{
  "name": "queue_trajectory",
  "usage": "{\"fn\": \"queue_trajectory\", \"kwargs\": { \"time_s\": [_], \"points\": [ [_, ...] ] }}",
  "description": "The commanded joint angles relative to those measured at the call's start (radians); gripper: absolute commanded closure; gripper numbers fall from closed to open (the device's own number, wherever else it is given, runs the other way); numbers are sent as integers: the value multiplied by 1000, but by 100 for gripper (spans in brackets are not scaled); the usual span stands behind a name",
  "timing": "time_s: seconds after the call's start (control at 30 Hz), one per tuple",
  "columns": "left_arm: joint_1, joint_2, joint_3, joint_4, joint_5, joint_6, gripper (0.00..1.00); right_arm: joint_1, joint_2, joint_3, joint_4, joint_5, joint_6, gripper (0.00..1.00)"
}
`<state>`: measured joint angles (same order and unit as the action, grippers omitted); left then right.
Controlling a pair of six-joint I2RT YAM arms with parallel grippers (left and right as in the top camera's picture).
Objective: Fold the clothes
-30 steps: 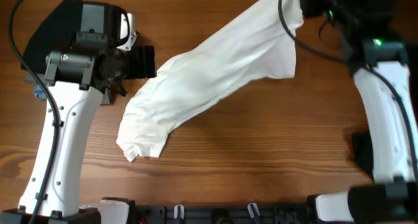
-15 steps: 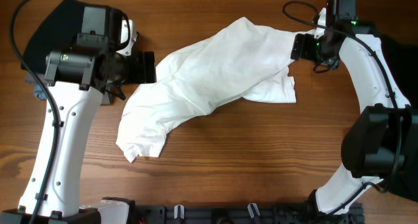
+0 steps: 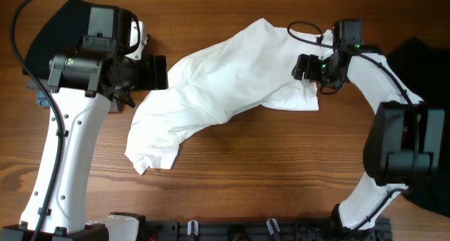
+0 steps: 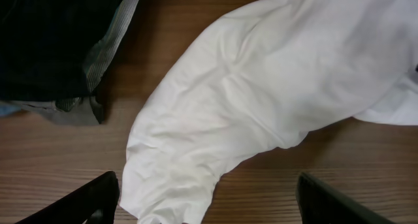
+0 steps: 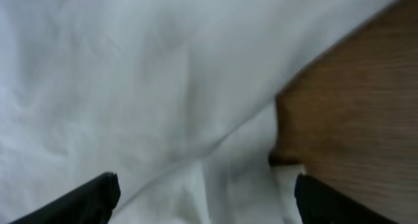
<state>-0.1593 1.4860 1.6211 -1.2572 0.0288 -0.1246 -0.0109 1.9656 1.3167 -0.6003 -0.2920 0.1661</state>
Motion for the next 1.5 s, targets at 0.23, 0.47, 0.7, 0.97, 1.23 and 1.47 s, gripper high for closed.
{"fn": "queue_trajectory", "kwargs": {
  "time_s": [0.23, 0.47, 0.7, 0.97, 1.23, 1.47],
  "points": [
    [-3, -16, 14, 0, 16, 16, 15, 30, 87, -19, 60, -77, 46, 43],
    [-3, -16, 14, -1, 16, 16, 14, 33, -19, 9, 6, -286, 81, 96],
    [-2, -16, 14, 23, 15, 16, 12, 39, -283, 9, 166, -369, 109, 96],
    [-3, -16, 14, 32, 16, 16, 12, 40, -242, 9, 443, 15, 214, 22],
    [-3, -16, 14, 8, 16, 16, 12, 36, -146, 9, 214, 71, 139, 5],
    [-3, -16, 14, 2, 28, 16, 13, 40, -139, 0, -51, -5, 77, 38]
  ]
}}
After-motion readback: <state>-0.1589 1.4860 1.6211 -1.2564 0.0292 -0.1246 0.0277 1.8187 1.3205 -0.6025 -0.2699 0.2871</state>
